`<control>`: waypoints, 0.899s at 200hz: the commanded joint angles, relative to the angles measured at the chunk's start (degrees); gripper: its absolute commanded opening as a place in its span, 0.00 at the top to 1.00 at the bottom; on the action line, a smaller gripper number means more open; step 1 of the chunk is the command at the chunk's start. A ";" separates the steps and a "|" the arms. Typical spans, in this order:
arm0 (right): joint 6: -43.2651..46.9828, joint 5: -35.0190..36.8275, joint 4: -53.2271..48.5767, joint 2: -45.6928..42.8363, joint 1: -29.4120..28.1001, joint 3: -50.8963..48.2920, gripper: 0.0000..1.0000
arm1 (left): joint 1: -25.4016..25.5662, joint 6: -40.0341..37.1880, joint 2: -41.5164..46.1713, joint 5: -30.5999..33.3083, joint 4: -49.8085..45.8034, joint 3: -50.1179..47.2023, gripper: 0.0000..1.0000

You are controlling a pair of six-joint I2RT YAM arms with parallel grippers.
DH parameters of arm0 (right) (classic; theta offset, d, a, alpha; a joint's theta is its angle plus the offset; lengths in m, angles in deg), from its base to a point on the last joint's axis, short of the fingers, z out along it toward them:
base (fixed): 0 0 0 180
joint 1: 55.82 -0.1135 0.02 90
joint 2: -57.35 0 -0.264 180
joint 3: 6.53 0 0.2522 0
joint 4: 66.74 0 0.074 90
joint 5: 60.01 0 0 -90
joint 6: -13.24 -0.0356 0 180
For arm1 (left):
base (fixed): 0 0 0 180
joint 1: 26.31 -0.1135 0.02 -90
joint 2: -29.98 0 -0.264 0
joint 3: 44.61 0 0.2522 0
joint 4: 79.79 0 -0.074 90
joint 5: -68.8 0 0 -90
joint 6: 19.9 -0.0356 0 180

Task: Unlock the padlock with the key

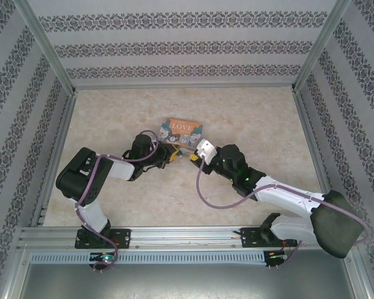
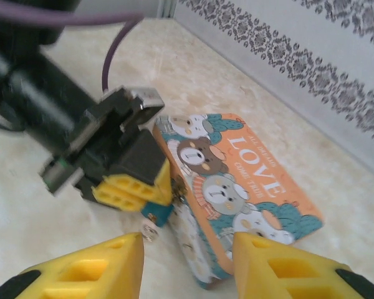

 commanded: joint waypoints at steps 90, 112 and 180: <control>30.03 -0.09 -7.84 11.73 -3.79 7.36 0.60 | 3.23 2.78 2.84 2.75 1.16 -0.38 0.88; 30.86 -0.85 -8.07 13.80 -3.79 8.38 0.62 | 3.80 2.92 2.95 3.25 1.07 -0.46 0.88; 30.55 -0.51 -7.87 19.00 -3.65 10.17 0.67 | 4.17 3.23 2.85 3.71 1.42 -0.39 0.89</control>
